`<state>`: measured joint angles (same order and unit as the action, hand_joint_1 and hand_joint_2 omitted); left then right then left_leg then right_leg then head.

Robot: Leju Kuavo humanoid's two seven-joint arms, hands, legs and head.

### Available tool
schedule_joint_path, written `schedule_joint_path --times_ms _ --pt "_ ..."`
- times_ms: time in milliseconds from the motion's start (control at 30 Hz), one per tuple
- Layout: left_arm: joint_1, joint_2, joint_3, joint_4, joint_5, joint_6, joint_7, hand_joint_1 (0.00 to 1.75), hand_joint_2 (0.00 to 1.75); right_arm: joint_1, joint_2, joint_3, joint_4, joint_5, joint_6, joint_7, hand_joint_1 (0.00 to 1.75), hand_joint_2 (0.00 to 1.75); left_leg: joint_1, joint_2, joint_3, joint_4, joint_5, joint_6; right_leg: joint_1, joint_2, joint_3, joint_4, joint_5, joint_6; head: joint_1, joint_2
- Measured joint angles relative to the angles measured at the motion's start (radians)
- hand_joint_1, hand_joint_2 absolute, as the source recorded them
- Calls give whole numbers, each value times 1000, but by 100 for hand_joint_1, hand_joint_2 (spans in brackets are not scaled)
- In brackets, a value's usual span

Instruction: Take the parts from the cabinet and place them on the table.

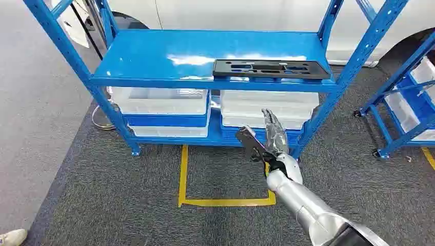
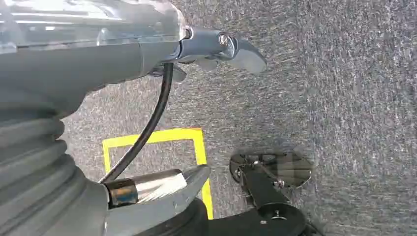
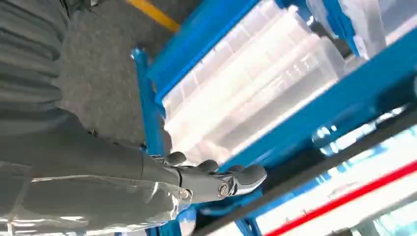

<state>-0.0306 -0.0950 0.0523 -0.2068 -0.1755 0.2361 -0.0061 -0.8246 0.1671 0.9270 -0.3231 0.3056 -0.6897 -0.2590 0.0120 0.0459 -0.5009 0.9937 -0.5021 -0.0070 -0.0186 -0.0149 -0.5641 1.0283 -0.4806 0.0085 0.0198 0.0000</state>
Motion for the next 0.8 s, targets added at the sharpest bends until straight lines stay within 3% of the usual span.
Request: schedule_joint_path --times_ms 133,200,267,333,400,433,500,633,800 --pt "-1 0 0 3 -1 0 2 0 175 -4 0 7 0 22 -2 9 0 175 0 0 0 0 0 0 0 0 0 0 0 0 0 0" --pt "-1 0 0 4 -6 4 9 0 175 10 -3 -19 -31 181 -3 65 0 175 0 0 0 0 0 0 0 0 0 0 0 0 0 0" --pt "-2 0 0 4 -13 8 10 0 175 42 -3 -111 -96 538 -3 111 0 175 0 0 0 0 0 0 0 0 0 0 0 0 0 0" --pt "-3 0 0 5 -19 8 3 0 175 69 -2 -235 -162 972 -3 154 0 175 0 -1 -1 0 0 0 0 -1 0 0 0 0 0 0" --pt "-4 0 0 5 -24 8 -3 0 175 85 -2 -312 -215 1216 -3 187 0 175 0 -1 -1 0 0 0 0 -1 0 0 0 0 0 0" --pt "-4 0 0 5 -25 8 -8 0 0 93 -3 -354 -247 1298 -3 212 0 175 0 -1 -1 0 0 0 0 -1 0 0 0 0 0 0" --pt "-7 -2 0 5 -35 3 -15 0 0 102 -5 -381 -292 1284 -3 293 0 175 0 -1 -1 0 0 0 0 -1 0 0 0 0 0 0" --pt "-12 -6 0 5 -56 0 19 0 0 89 -40 -290 -312 1267 -3 485 0 175 0 0 -1 1 0 0 0 0 0 0 0 0 0 0" --pt "-12 -11 0 6 -63 2 37 0 0 55 -54 -143 -260 1267 -3 498 0 175 0 -1 -1 2 0 0 0 0 0 0 0 0 0 0"
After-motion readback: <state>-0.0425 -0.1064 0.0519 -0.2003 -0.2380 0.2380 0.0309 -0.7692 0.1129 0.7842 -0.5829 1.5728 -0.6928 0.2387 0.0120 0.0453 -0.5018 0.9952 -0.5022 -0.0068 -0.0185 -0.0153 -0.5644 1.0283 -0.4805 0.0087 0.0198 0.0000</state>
